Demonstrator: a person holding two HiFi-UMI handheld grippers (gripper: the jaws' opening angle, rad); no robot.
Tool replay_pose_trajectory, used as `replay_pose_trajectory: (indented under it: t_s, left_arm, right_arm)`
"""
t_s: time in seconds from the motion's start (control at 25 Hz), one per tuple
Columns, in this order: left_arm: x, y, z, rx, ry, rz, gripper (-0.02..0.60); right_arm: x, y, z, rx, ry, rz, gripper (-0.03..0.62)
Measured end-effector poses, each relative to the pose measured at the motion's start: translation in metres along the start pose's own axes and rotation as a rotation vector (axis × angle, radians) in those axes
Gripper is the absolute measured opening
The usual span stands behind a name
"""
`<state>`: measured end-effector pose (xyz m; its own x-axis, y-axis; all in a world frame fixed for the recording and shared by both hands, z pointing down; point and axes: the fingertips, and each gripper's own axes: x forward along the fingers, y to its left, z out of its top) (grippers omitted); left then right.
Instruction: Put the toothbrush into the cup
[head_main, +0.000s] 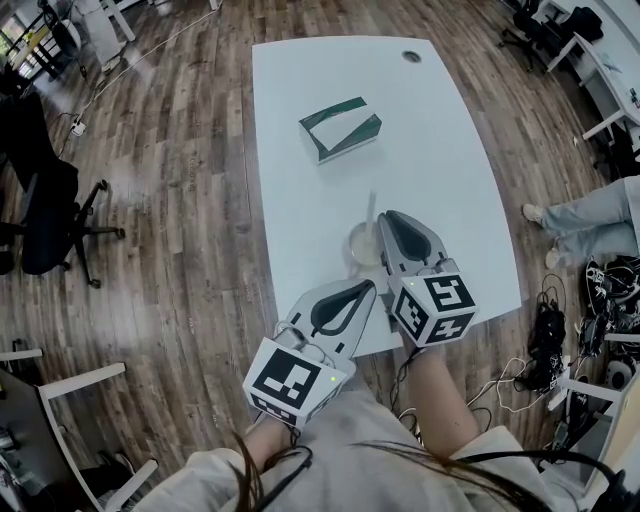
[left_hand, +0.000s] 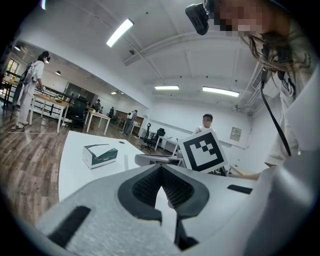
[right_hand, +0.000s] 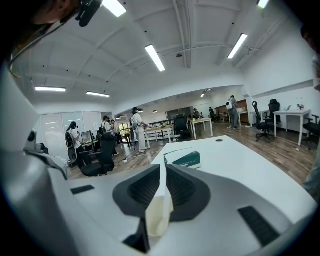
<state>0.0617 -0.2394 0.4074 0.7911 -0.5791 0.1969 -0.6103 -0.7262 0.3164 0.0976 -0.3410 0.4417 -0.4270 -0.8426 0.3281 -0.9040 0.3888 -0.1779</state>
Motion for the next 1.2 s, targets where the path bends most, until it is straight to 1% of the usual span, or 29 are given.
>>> replay_pose_trajectory:
  t_s: [0.32,0.6,0.8,0.96,1.08,1.2]
  left_arm:
    - [-0.005,-0.006,-0.001,0.001,-0.004,0.002,0.008]
    - [-0.009,-0.013,0.001,0.011,-0.010,-0.007,0.008]
    - [-0.013,-0.016,0.001,0.008,-0.012,-0.013,0.008]
    - [-0.016,-0.020,0.000,0.011,-0.014,-0.019,0.008]
    - [-0.017,-0.022,-0.001,0.014,-0.013,-0.022,0.008]
    - [-0.018,-0.023,0.000,0.017,-0.014,-0.023,0.008]
  right_arm:
    - [-0.032,0.024,0.022,-0.042,-0.060,0.039,0.020]
    - [-0.067,0.048,0.039,-0.085,-0.098,0.074,0.018]
    - [-0.095,0.066,0.036,-0.120,-0.095,0.090,0.018]
    - [-0.113,0.077,0.027,-0.115,-0.077,0.094,0.017]
    - [-0.117,0.080,0.013,-0.103,-0.040,0.092,0.017]
    - [-0.119,0.083,0.006,-0.095,-0.024,0.094,0.017]
